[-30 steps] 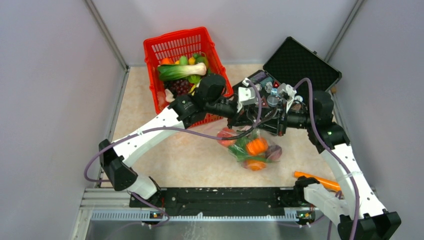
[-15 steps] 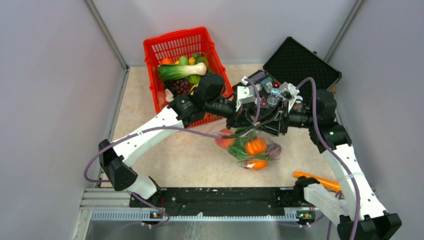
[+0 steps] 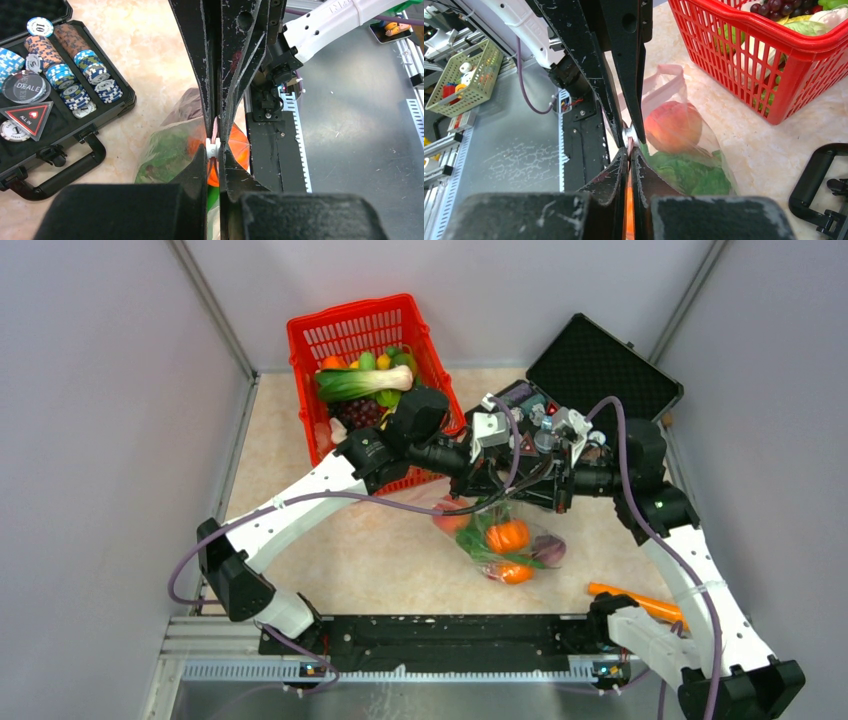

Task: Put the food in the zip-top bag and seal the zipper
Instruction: Zip the zipper food storage bag at the center of the board.

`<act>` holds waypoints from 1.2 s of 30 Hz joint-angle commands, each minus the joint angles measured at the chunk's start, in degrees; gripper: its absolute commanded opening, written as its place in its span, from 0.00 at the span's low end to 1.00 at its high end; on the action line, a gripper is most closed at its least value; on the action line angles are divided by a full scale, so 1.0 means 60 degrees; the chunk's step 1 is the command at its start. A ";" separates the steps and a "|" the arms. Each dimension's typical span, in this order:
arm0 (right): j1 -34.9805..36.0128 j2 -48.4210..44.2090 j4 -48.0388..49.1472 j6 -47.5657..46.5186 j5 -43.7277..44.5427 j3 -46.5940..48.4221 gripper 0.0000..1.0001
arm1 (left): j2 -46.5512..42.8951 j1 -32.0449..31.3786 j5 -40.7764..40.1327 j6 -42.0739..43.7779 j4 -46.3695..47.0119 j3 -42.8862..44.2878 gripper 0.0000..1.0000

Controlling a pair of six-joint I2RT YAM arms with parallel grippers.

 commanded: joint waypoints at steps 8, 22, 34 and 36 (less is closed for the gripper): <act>0.0181 -0.0224 0.0663 -0.0061 0.0220 0.0306 0.00 | -0.0018 -0.0097 -0.0090 0.0212 0.0089 0.0313 0.00; 0.0174 -0.0279 0.0288 -0.0261 0.0661 0.0474 0.00 | -0.0412 -0.0026 -0.0947 0.0924 -0.0739 -0.0220 0.00; 0.0185 -0.0213 0.0694 0.0201 0.0613 0.0301 0.21 | -0.0454 0.0050 -0.0686 0.0766 -0.0445 -0.0260 0.00; 0.0182 -0.0186 0.0913 0.0383 0.0258 0.0226 0.45 | -0.0440 0.0039 -0.0510 0.0636 -0.0291 -0.0237 0.00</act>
